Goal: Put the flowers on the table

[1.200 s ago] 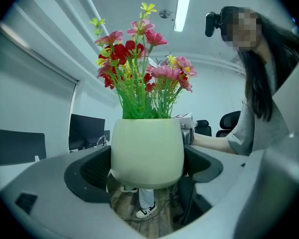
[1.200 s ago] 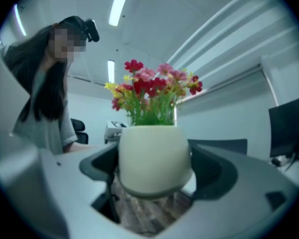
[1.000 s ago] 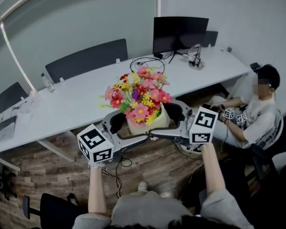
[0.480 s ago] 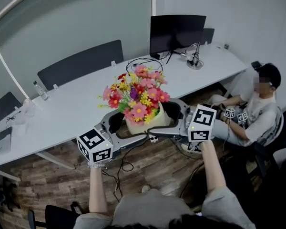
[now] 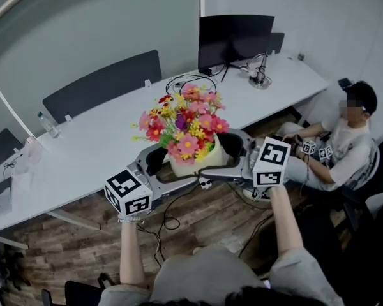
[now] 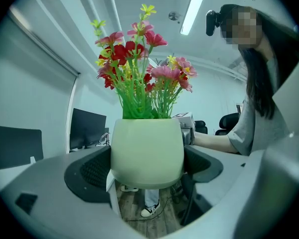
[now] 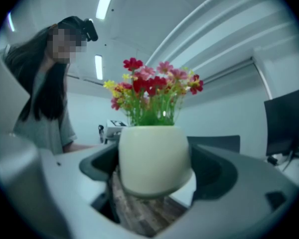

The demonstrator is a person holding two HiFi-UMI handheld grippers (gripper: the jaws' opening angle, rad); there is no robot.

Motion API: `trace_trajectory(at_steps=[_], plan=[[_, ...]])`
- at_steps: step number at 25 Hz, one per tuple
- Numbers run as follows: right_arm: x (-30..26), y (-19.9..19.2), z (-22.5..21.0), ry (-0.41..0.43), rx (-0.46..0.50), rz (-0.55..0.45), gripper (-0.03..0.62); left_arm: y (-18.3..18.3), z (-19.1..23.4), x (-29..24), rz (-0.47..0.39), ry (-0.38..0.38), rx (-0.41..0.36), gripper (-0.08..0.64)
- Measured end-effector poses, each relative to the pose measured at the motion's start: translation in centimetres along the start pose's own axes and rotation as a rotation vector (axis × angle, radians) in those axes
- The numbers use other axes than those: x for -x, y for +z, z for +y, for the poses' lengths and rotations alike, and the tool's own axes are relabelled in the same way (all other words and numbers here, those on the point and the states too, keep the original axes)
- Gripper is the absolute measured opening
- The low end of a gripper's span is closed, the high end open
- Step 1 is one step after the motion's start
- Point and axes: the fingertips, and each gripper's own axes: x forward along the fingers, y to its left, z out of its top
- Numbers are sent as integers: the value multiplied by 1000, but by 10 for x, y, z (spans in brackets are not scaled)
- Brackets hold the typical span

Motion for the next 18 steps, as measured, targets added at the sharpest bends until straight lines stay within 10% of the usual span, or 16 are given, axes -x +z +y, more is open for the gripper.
trace_trajectory(at_steps=[18], plan=[[-20, -16, -109, 11, -38, 43, 448, -14, 100, -46, 9, 11, 43, 451]])
